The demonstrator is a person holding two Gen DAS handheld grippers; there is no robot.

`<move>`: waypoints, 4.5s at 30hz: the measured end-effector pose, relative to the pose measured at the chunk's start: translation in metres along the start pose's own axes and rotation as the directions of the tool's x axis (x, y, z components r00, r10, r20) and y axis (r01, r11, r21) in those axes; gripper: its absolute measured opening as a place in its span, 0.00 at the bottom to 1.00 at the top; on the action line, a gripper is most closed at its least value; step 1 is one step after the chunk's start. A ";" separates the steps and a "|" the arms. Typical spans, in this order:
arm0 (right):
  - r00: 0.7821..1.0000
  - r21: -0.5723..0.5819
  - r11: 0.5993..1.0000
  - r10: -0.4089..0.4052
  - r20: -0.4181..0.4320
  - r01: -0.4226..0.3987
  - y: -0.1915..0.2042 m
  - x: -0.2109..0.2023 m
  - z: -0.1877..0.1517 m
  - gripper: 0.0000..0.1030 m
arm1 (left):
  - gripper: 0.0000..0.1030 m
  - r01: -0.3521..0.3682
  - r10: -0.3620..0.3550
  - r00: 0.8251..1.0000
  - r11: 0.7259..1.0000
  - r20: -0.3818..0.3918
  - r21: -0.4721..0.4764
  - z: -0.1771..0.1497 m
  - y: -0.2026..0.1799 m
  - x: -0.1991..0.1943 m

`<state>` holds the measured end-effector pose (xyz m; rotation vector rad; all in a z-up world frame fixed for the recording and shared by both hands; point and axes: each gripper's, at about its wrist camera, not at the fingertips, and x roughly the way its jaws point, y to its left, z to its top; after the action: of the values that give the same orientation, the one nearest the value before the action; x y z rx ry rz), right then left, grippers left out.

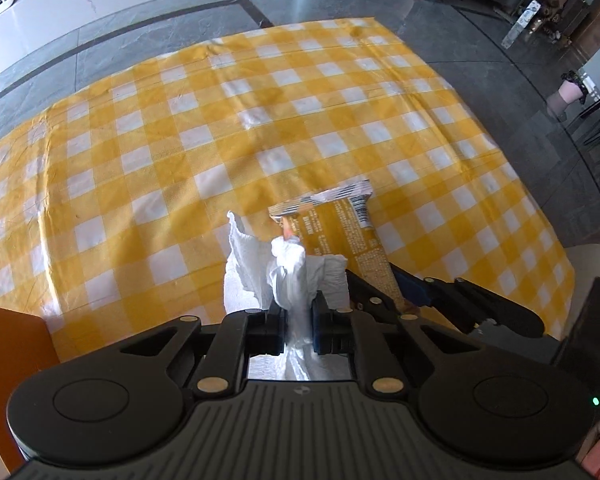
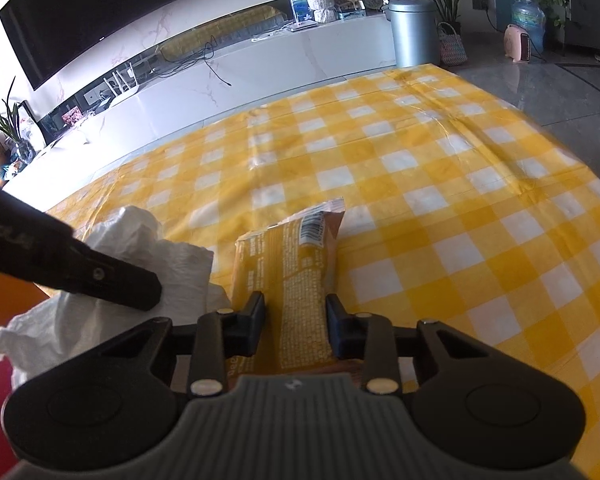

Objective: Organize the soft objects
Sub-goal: 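Lift and carry the tissue with left tool while right tool carries packet to box, then release the packet into the box with right tool while left tool drops tissue in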

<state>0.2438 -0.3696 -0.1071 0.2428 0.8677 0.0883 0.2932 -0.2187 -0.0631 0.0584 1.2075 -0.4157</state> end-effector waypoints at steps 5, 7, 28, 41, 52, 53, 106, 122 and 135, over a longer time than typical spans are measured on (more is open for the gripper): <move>0.999 0.017 1.000 -0.015 0.039 0.015 0.002 0.000 0.001 0.65 | 0.13 -0.024 0.023 0.997 1.000 0.075 0.011 -0.012 0.000 -0.028; 0.999 0.015 1.000 -0.001 0.049 0.000 0.005 0.002 0.002 0.67 | 0.13 -0.035 0.034 0.996 0.999 0.081 0.008 -0.014 0.003 -0.033; 0.994 -0.067 0.991 -0.111 0.013 0.112 0.022 0.019 -0.012 0.51 | 0.13 -0.036 0.037 0.976 0.999 0.214 -0.008 -0.039 0.005 -0.114; 0.985 0.070 0.997 -0.056 0.161 0.045 0.014 -0.041 0.008 0.49 | 0.13 -0.078 0.077 0.962 0.997 0.261 -0.007 -0.073 0.025 -0.166; 0.930 0.041 0.987 0.133 0.342 -0.156 0.054 -0.108 0.017 0.49 | 0.13 -0.063 0.090 0.942 0.994 0.324 -0.091 -0.116 0.090 -0.206; 0.920 0.042 0.979 0.174 0.351 -0.201 0.058 -0.114 0.017 0.49 | 0.13 -0.069 0.097 0.940 0.993 0.328 -0.095 -0.121 0.095 -0.208; 0.910 -0.910 0.004 -0.014 -0.415 -0.415 0.381 0.048 -0.037 0.50 | 0.13 -0.017 0.300 0.779 0.888 0.551 -0.460 -0.244 0.250 -0.221; 0.961 -0.924 0.375 0.274 0.028 -0.080 0.318 -0.028 -0.021 0.94 | 0.13 -0.095 0.302 0.814 0.912 0.497 -0.398 -0.222 0.239 -0.195; 0.946 -0.790 0.590 0.322 0.040 -0.168 0.283 -0.061 -0.048 0.96 | 0.14 -0.466 0.537 0.783 0.841 0.314 -0.275 -0.198 0.207 -0.125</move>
<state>0.1739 -0.0971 -0.0220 -0.4626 0.5353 0.6922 0.1504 0.0593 -0.0574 0.1337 0.7923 0.1609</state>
